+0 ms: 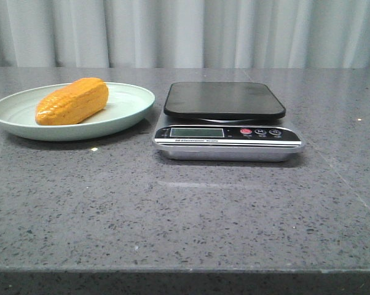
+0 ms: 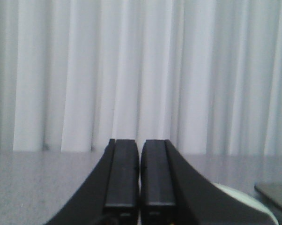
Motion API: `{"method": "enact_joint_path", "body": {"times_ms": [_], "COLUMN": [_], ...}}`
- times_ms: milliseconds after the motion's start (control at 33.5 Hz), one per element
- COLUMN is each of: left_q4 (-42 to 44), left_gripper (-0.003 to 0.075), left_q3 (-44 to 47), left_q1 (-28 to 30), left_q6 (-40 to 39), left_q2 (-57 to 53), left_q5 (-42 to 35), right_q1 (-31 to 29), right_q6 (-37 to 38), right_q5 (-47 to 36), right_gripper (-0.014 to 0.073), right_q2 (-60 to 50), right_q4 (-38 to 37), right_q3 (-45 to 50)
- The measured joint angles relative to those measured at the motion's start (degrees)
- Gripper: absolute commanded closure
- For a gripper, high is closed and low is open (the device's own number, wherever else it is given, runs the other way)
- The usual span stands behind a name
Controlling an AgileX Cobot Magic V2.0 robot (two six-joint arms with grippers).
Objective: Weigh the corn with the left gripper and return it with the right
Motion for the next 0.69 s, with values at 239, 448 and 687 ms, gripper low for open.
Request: {"method": "enact_joint_path", "body": {"times_ms": [239,448,687], "left_q4": [-0.4,-0.3,-0.8], "left_gripper": [0.0586,0.0586,0.0584], "left_q3": [-12.7,-24.4,-26.1], "left_q1": [0.0,0.0,0.0], "left_q6": [0.0,0.0,0.0], "left_q2": [0.3,7.6,11.4], "left_q5": [11.0,30.3,33.0], "right_q1": [0.0,0.0,0.0], "right_q6": [0.0,0.0,0.0], "right_q5": [0.0,0.0,0.0], "right_gripper": [0.0433,0.0433,0.0433], "right_q2": [0.0,0.0,0.0], "right_q4": [0.0,0.0,0.0], "right_q3": [0.0,0.0,0.0]}}
